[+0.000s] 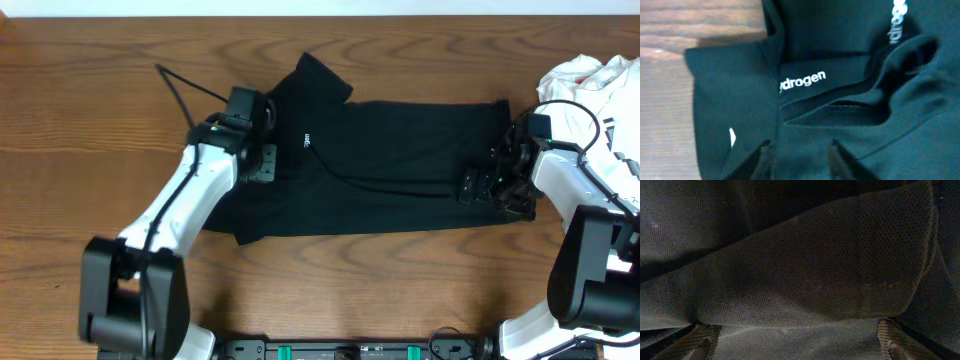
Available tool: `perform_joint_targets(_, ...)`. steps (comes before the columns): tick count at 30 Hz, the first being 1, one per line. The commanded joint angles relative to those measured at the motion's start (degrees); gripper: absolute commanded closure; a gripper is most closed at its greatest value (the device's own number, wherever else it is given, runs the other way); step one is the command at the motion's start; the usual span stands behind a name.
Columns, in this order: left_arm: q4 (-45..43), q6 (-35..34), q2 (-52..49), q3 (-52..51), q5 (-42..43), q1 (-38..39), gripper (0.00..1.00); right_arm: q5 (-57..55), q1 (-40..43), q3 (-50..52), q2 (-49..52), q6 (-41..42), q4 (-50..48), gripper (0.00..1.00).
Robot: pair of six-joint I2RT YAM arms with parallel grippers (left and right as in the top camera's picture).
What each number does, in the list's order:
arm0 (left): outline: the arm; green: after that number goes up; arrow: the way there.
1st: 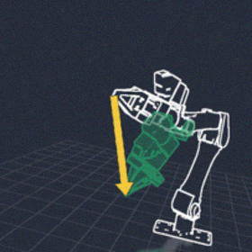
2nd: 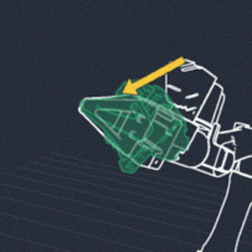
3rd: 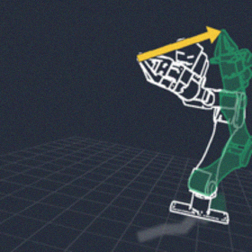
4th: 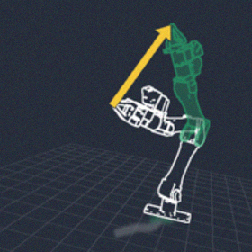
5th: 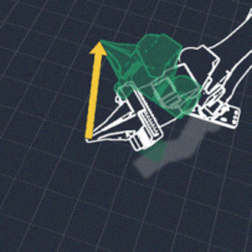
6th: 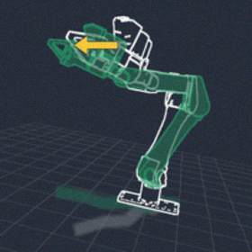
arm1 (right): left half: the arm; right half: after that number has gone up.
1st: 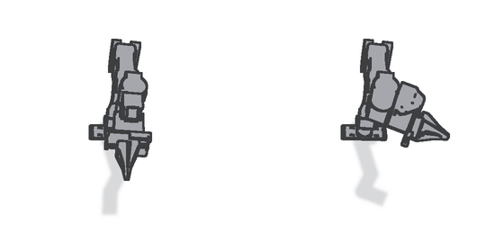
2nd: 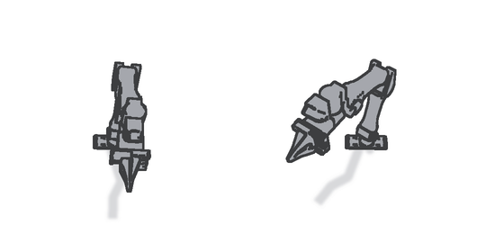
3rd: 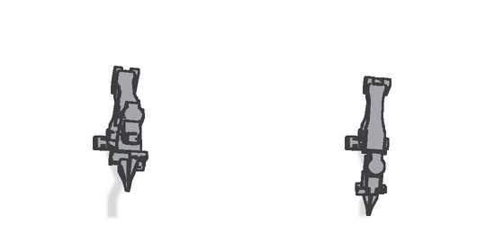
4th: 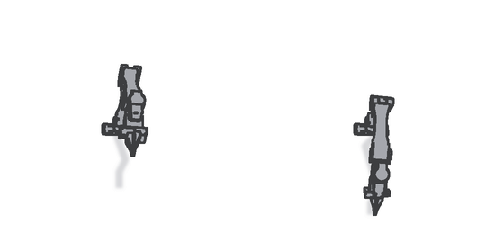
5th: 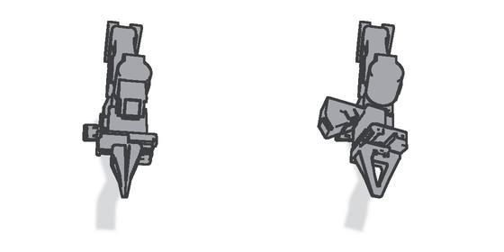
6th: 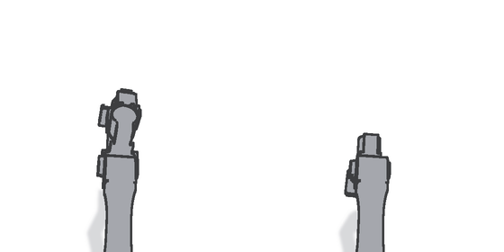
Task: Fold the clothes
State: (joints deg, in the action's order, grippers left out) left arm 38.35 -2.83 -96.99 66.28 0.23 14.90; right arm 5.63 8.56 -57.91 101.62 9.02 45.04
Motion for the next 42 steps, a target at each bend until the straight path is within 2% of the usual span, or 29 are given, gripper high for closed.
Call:
perform_joint_targets(1, -0.2, 8.7, -3.4, -0.5, -1.4, 0.2, 0.52, -0.7, 0.4, 0.5, 0.6, 0.3, 0.0, 0.01)
perform_joint_targets(4, -0.3, 12.3, -5.7, -0.5, -4.5, 0.2, 0.51, -0.7, 0.4, 0.5, 0.6, 0.3, 0.0, 0.01)
perform_joint_targets(10, -3.6, 12.7, -6.3, -0.5, -6.5, 0.2, 0.52, -0.7, 0.4, 0.5, 0.6, 0.3, 0.0, 0.01)
perform_joint_targets(12, -4.9, 12.7, -6.3, -0.5, -6.5, 0.2, 0.62, -0.7, 0.4, 0.5, 0.6, 0.3, 0.0, 0.01)
perform_joint_targets(14, -5.5, 12.7, -6.3, -0.5, -6.5, 0.2, 0.66, -0.7, 0.4, 0.5, 0.6, 0.3, 0.0, 0.01)
perform_joint_targets(31, -5.3, 12.7, -6.5, -2.6, -5.2, 0.2, 0.68, -0.7, 0.4, 0.5, 0.6, 0.3, 0.0, 0.01)
perform_joint_targets(35, -5.5, 12.7, -6.5, -2.6, -5.2, 0.2, 0.79, -0.7, 0.4, 0.5, 0.6, 0.3, 0.0, 0.01)
perform_joint_targets(40, -5.7, 12.7, -6.5, -2.6, -5.2, 0.2, 0.81, -0.7, 0.4, 0.5, 0.6, 0.3, 0.0, 0.01)
perform_joint_targets(42, -6.2, 12.7, -6.5, -2.6, -5.2, 0.2, 0.87, -0.7, 0.4, 0.5, 0.6, 0.3, 0.0, 0.01)
